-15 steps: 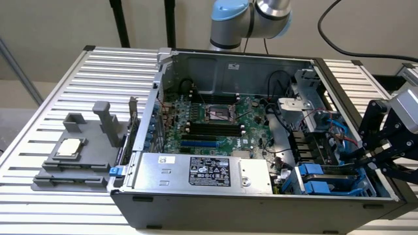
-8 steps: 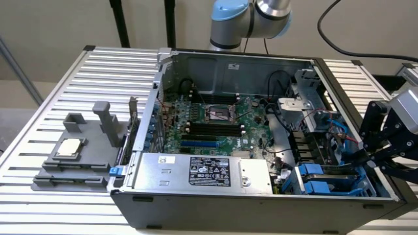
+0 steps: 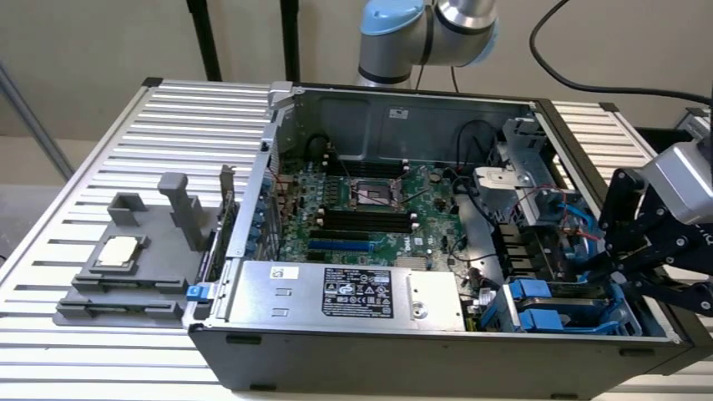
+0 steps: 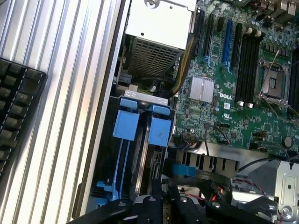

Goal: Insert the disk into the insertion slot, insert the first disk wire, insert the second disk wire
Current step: 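Insert the first disk wire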

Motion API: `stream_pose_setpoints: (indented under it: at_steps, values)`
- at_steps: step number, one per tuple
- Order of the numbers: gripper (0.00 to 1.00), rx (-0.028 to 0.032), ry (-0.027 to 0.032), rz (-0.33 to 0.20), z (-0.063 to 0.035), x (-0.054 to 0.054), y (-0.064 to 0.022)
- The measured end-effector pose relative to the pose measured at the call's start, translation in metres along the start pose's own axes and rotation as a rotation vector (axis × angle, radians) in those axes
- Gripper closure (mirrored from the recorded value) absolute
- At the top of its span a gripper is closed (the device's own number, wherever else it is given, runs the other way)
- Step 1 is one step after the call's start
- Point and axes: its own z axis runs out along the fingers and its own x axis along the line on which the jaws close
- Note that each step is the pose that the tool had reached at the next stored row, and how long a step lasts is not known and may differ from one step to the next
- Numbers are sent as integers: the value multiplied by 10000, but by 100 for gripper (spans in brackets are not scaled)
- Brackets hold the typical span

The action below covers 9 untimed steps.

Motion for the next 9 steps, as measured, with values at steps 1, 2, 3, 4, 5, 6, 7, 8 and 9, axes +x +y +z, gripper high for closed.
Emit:
stream_pose_setpoints:
  at_steps: [1,2,3,4,5,6,7,8,9]
  values:
    - [84,-18,-3,4,1,-1,8]
    - [84,-44,-6,10,1,-1,12]
    - [84,-77,-11,21,2,-2,14]
    - [84,-116,-10,39,2,-2,16]
    - [84,-158,-1,59,2,-3,17]
    - [84,-203,14,82,2,-3,18]
    - [84,-245,36,108,1,-3,19]
    - [84,-277,71,138,1,-4,20]
    - [84,-298,119,175,1,-3,20]
